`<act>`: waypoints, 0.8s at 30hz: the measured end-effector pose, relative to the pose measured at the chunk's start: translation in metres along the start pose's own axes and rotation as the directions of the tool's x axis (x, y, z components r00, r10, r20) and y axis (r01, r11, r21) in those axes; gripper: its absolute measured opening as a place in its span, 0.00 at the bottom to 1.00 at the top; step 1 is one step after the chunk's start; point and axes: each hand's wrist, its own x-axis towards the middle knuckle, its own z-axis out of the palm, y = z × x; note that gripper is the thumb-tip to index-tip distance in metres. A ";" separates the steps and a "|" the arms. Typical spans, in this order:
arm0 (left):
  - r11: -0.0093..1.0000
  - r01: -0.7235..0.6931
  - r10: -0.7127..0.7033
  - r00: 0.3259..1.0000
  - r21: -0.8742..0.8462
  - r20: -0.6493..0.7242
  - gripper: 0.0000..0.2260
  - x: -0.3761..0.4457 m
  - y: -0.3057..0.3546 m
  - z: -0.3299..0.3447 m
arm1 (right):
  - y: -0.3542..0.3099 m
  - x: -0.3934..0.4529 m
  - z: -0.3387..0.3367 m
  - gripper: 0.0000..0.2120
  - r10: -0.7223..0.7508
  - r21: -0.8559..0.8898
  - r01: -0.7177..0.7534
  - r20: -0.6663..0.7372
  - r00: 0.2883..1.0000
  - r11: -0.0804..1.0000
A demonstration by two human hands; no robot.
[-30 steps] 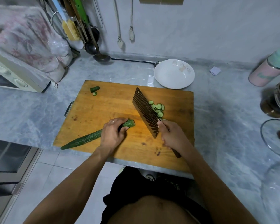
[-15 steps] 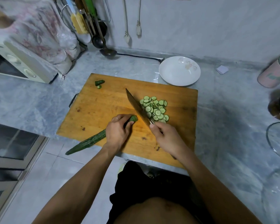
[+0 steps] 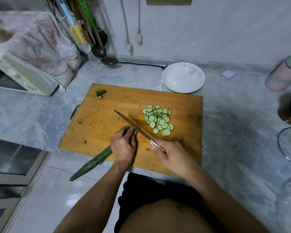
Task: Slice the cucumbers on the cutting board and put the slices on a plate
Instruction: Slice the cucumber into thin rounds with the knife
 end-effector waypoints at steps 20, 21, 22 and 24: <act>0.997 0.078 -0.078 0.997 0.002 0.030 0.09 0.004 0.005 -0.002 | -0.027 -0.009 -0.016 0.14 0.042 -0.084 -0.038 0.041 0.998 0.996; 0.997 0.082 -0.082 0.996 0.004 0.029 0.09 0.004 0.005 -0.003 | -0.028 -0.008 -0.016 0.14 0.048 -0.078 -0.045 0.036 0.998 0.996; 0.996 0.086 -0.086 0.996 0.007 0.026 0.09 0.005 0.005 -0.003 | -0.028 -0.007 -0.016 0.14 0.055 -0.072 -0.052 0.033 0.998 0.996; 0.996 0.082 -0.083 0.996 0.017 0.022 0.09 0.005 0.006 -0.004 | -0.028 -0.006 -0.016 0.15 0.072 -0.065 -0.069 0.034 0.997 0.995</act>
